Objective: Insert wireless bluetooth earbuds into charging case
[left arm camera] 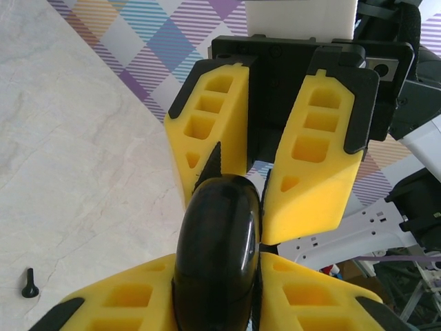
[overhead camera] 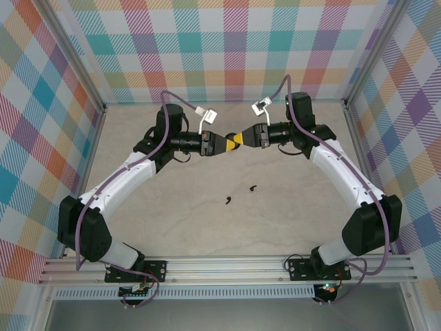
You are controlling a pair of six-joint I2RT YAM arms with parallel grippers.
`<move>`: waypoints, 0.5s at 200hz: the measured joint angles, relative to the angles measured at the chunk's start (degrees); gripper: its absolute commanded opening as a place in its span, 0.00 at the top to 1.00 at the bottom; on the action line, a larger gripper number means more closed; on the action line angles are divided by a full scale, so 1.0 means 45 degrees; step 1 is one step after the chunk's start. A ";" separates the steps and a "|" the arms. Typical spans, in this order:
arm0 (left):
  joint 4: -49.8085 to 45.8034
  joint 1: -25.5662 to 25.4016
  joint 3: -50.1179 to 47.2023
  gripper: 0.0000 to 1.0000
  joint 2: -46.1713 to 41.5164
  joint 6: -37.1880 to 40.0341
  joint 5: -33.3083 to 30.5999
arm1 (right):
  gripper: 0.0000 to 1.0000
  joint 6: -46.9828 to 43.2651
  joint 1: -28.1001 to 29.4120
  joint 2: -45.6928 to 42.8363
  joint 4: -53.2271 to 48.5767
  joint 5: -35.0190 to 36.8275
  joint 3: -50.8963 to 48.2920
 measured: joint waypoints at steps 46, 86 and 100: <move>0.0000 -0.0005 0.0000 0.85 0.0005 -0.0073 0.0078 | 0.66 -0.0306 0.0010 0.0000 -0.0316 0.0039 0.0107; -0.0398 -0.0015 0.0180 0.81 0.0024 0.0641 -0.0481 | 0.49 -0.0461 0.0155 -0.0029 -0.0767 0.1190 0.0209; -0.0321 -0.0063 0.0136 0.81 0.0029 0.1030 -0.0772 | 0.47 -0.0578 0.0165 -0.0112 -0.0903 0.1724 0.0214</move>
